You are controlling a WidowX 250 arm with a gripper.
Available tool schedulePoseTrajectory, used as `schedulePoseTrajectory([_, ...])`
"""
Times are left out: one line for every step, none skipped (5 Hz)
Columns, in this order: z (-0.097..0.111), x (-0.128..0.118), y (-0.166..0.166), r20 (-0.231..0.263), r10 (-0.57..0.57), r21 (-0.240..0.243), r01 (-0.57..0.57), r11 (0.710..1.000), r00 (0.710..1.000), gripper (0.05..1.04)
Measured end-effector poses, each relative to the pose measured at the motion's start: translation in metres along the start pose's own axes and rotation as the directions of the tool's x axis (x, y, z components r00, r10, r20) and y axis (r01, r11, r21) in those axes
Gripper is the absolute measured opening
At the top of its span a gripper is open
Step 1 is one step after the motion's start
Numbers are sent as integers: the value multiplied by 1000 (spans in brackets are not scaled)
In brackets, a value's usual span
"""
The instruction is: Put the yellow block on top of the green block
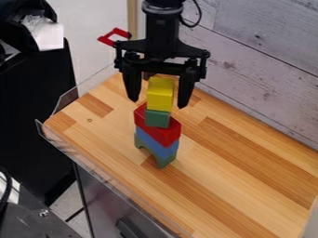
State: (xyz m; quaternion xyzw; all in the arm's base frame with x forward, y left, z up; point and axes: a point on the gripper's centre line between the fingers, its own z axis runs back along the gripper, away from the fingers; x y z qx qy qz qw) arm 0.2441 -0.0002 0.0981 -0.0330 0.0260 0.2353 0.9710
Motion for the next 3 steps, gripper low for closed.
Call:
schedulePoseTrajectory([12,2,-2,37,-4,-15,5,1000,999,1000])
schedulePoseTrajectory([41,-5,-7,125,-40,-17,43,999,991,1000])
schedulePoseTrajectory([55,-14,-13,158,-102,-21,106,994,982,1000])
